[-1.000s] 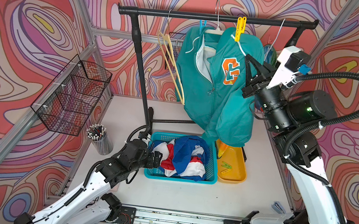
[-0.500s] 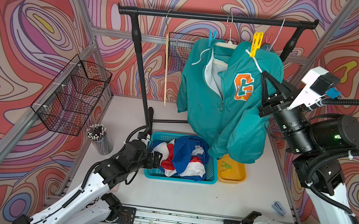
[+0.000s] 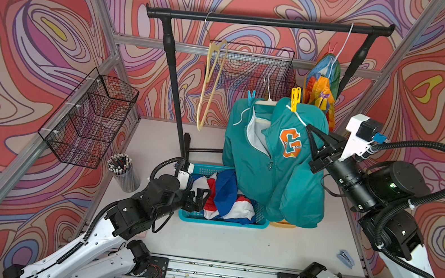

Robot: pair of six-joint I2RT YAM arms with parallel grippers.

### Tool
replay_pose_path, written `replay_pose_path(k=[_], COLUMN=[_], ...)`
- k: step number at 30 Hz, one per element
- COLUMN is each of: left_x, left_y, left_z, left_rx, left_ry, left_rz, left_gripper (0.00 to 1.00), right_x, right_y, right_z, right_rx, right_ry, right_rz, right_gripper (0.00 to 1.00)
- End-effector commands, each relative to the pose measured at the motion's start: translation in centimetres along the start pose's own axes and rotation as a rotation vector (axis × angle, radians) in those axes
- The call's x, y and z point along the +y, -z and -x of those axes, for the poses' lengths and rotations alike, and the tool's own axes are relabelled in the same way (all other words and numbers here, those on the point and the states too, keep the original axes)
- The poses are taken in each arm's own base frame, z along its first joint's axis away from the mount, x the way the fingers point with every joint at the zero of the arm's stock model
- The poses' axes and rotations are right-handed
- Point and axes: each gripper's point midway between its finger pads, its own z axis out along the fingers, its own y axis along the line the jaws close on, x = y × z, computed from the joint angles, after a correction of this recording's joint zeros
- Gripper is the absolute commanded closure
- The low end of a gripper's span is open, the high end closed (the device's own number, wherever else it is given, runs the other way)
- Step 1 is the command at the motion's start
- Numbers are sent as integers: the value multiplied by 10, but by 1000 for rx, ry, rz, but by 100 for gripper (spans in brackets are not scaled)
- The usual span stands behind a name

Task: Remove the clothespins securing jackets to the hanger
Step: Pick up the hanger from the clothesline, then adjust the jacket in the basket.

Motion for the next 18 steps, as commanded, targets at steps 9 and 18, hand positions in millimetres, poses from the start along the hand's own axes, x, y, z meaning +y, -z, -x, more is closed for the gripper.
replay_pose_path(k=[9, 18], left_x=[-30, -74], left_y=[10, -2], left_z=[73, 117], left_rx=[-222, -279], left_ry=[-153, -229], left_rz=[-17, -167], left_gripper=[1, 0], right_x=[12, 23], right_y=[62, 82], right_z=[50, 44], right_rx=[-140, -132], right_ry=[-59, -111], right_rz=[75, 143], right_gripper=[100, 100])
